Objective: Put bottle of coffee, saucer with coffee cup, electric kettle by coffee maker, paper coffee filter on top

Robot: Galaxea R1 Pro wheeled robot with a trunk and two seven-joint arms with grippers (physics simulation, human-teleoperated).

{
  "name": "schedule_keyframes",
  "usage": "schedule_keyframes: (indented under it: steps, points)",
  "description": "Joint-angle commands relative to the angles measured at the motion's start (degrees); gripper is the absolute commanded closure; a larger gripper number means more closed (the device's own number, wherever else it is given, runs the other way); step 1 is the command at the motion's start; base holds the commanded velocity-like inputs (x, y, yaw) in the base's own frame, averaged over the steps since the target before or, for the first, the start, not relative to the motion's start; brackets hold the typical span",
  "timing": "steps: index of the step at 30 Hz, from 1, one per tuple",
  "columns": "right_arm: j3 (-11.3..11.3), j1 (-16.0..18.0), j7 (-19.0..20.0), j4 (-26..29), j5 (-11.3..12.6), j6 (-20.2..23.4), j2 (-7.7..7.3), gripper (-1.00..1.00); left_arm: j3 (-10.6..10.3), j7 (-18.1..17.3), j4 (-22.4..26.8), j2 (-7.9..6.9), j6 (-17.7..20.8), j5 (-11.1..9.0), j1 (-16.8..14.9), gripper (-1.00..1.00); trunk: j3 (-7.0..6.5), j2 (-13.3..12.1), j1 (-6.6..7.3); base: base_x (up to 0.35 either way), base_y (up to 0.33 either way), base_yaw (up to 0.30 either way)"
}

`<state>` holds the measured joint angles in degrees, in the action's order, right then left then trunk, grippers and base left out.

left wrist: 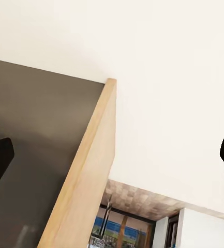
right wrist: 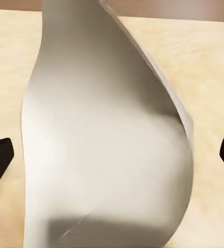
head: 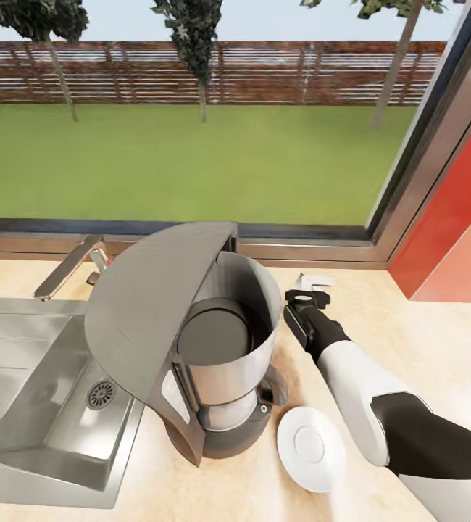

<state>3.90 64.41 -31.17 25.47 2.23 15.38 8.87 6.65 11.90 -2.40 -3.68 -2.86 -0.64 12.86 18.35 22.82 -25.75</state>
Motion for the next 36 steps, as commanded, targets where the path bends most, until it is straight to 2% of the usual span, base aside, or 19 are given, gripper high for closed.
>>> schedule_keyframes:
  steps: [1,17,19,23,31,32,36]
  points:
    - [0.4,0.0,-0.3,0.0,0.2,0.5,-0.06,-1.0,0.4,0.1,-0.1,-0.01,-0.3,-0.1,0.0,-1.0,0.08,0.1,-0.03,0.0,0.0,-0.026]
    - [0.5,0.0,-0.4,-0.9,0.3,0.3,-0.08,-1.0,0.4,0.1,-0.1,-0.01,-0.3,-0.1,0.0,-1.0,0.08,0.1,-0.03,0.0,0.0,-0.035]
    - [0.5,0.0,-0.3,-2.4,0.3,-1.2,-0.08,-1.0,0.4,0.1,-0.1,-0.01,-0.3,-0.1,0.0,-1.0,0.08,0.1,-0.03,0.0,0.0,0.0]
    - [0.5,0.0,-0.3,-7.2,0.3,-7.8,-0.08,-1.0,0.4,0.1,-0.1,-0.01,-0.3,-0.1,0.0,-1.0,0.08,0.1,-0.03,0.0,0.0,0.0]
    - [0.5,0.0,-0.3,-8.3,0.3,-9.4,-0.13,-1.0,0.4,0.1,-0.1,-0.01,-0.3,-0.1,0.0,-1.0,0.08,0.1,-0.03,0.0,0.0,0.0]
    - [0.4,0.0,-0.3,-8.3,0.3,-9.4,-0.16,1.0,0.4,0.1,-0.1,-0.01,-0.3,-0.1,0.0,-1.0,0.08,0.1,-0.03,0.0,0.0,0.0]
    - [0.4,0.0,-0.3,-8.3,0.2,-9.4,-0.2,1.0,0.4,0.1,-0.1,-0.02,-0.3,-0.1,0.0,-1.0,0.08,0.1,-0.03,0.0,0.0,0.0]
